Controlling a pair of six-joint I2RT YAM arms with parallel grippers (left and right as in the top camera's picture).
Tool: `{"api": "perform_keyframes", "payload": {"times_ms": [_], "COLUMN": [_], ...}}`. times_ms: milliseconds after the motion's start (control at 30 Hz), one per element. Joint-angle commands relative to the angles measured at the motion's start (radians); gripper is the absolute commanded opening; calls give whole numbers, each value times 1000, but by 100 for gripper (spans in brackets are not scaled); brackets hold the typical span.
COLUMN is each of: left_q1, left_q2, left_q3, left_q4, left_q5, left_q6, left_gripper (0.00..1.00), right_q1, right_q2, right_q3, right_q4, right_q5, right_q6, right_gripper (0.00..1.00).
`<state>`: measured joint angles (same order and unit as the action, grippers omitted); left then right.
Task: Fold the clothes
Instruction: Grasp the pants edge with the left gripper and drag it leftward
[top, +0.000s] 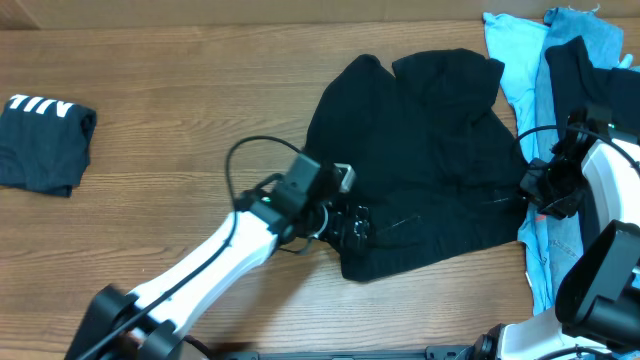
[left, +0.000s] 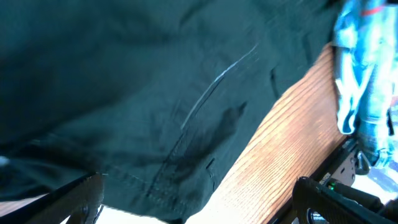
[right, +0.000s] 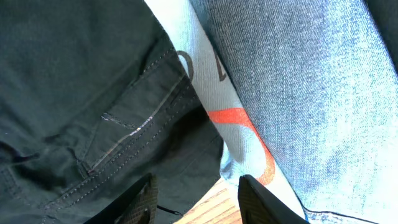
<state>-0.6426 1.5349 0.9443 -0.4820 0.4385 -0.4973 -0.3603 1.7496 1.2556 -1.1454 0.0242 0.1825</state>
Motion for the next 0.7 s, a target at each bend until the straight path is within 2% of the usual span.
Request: {"api": "perform_keyframes", "payload": {"times_ms": [0,67,100,167,200,300,333,367,467,500,533,567,600,667], "left_q1": [-46,-61,-68,-71,-71,-16,60,112,267,291,295,289,273,234], "left_q2": [114,172,192,217,225,237,237,237,237,237,237,237,237,237], "left_q3": [20,20,20,20,20,20,20,20,20,20,20,20,20,20], "left_q4": [100,147,141,112,85,-89,-129,-143,-141,-143,-154,-169,-188,-207], "left_q5": [132,188,182,178,162,23,28,23,50,118,196,231,253,283], "left_q6": [-182,-240,-244,-244,-245,-243,-242,-233,-192,-151,-136,-137,-138,-138], "left_gripper": [90,81,72,60,50,40,20,4,4,4,42,54,61,68], "right_q1": [-3,-3,-3,-3,-3,-3,-3,-3,-3,-3,-3,-3,-3,-3], "right_q2": [-3,-3,-3,-3,-3,-3,-3,-3,-3,-3,-3,-3,-3,-3], "right_q3": [-1,-1,-1,-1,-1,0,0,0,0,0,0,0,0,0], "right_q4": [11,14,14,13,11,0,-6,-7,-7,-6,-4,-3,0,0], "right_q5": [-20,-26,-26,-26,-26,-26,-26,-27,-27,-28,-30,-30,-30,-30], "right_q6": [4,4,4,4,4,4,4,4,4,4,4,4,4,4], "right_gripper": [46,46,46,46,47,47,47,47,47,47,47,47,47,47]}}
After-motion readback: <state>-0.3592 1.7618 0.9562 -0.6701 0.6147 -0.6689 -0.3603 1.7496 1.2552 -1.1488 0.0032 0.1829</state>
